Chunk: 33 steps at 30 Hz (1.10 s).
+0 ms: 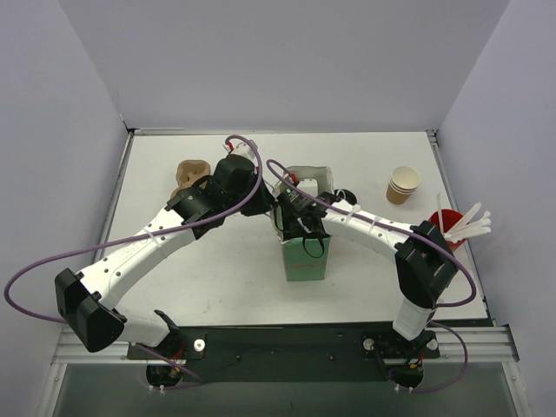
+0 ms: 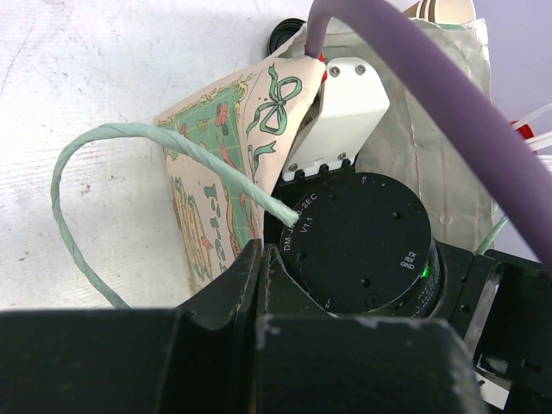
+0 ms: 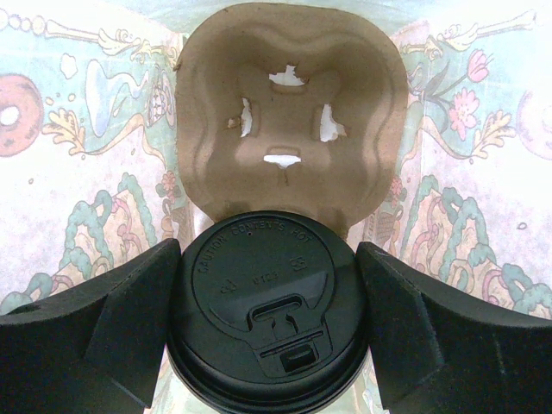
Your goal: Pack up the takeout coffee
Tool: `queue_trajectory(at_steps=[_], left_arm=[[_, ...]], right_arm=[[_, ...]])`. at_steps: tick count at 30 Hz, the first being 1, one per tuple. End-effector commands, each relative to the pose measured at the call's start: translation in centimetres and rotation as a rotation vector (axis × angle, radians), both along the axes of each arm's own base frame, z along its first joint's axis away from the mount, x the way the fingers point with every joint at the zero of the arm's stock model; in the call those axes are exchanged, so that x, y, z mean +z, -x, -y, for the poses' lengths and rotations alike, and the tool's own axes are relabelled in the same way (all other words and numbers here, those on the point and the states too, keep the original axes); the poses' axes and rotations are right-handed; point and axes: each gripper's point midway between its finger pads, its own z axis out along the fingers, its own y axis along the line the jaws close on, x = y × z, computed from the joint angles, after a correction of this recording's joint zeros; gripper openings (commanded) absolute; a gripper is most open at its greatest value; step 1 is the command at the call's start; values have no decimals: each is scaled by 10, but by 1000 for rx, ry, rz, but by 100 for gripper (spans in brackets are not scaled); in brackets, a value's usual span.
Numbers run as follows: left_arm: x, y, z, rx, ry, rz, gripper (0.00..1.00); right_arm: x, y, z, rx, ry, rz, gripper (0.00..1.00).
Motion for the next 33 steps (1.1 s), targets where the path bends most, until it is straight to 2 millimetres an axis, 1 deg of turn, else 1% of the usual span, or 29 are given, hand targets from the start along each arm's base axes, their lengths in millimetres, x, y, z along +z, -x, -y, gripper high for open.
queue_trajectory(at_steps=[1,3,6,15,17,20,21,23,30,33], left_arm=[[72,-5,3,7,145,157,0],[71,-5,3,5,142,158,0],[74,-6,3,7,141,166,0],[76,-7,2,10,134,178,0],[77,-7,1,11,133,181,0],[79,-8,1,11,134,186,0],[79,-8,2,10,134,186,0],[80,-9,1,12,134,188,0],[81,-9,1,12,132,189,0],[81,-9,1,12,130,191,0]], right_arm=[[-47,47,37,-16,172,-217,35],[-44,45,37,-15,175,-211,36],[-37,43,36,-13,175,-202,41],[-20,39,34,-7,173,-175,44],[-19,39,35,-6,175,-174,46],[-15,39,35,-5,175,-168,50],[-15,39,35,-1,175,-169,53],[-14,39,36,-5,176,-169,55],[-12,38,35,0,175,-162,68],[-10,38,34,3,173,-159,69]])
